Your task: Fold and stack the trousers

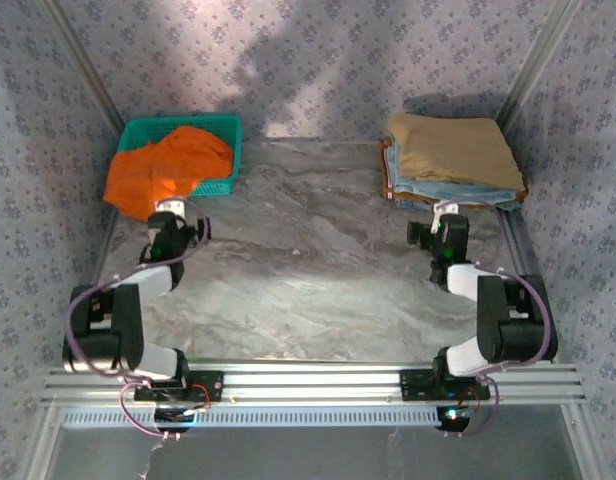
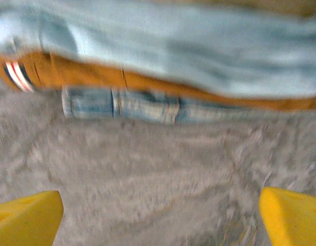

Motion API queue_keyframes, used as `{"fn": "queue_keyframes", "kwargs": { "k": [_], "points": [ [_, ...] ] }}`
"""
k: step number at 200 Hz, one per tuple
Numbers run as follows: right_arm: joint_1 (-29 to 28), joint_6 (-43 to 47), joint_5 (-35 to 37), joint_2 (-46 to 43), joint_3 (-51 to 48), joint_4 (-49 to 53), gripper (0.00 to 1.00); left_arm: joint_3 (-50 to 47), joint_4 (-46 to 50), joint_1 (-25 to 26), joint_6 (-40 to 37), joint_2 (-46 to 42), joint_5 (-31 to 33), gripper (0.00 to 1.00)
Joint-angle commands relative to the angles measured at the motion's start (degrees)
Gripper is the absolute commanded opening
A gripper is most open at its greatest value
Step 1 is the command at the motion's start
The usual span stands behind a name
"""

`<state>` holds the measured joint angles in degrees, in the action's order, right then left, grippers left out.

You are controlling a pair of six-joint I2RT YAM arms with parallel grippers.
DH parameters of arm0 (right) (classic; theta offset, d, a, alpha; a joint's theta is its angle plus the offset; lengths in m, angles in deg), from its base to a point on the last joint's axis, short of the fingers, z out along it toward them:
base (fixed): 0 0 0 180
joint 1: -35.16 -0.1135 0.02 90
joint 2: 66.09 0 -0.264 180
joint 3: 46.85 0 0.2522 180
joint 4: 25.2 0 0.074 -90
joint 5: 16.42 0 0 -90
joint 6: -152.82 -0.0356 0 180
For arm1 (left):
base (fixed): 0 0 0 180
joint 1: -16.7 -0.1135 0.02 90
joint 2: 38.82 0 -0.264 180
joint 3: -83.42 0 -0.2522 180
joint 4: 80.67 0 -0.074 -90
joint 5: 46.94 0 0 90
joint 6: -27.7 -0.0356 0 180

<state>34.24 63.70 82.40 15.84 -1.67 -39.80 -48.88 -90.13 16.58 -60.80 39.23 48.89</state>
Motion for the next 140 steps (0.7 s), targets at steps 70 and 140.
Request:
{"fn": "queue_keyframes", "kwargs": {
  "k": [70, 140],
  "points": [
    [5.6, -33.1, -15.9, -6.1, 31.1, 51.0, 0.9, 26.6, 33.6, -4.7, 29.2, -18.3, 0.8, 1.0],
    [-1.0, -27.9, -18.9, -5.0, 29.7, 49.8, 0.99, 50.7, 49.4, -13.2, 33.4, 10.6, -7.9, 0.95]
  ]
}}
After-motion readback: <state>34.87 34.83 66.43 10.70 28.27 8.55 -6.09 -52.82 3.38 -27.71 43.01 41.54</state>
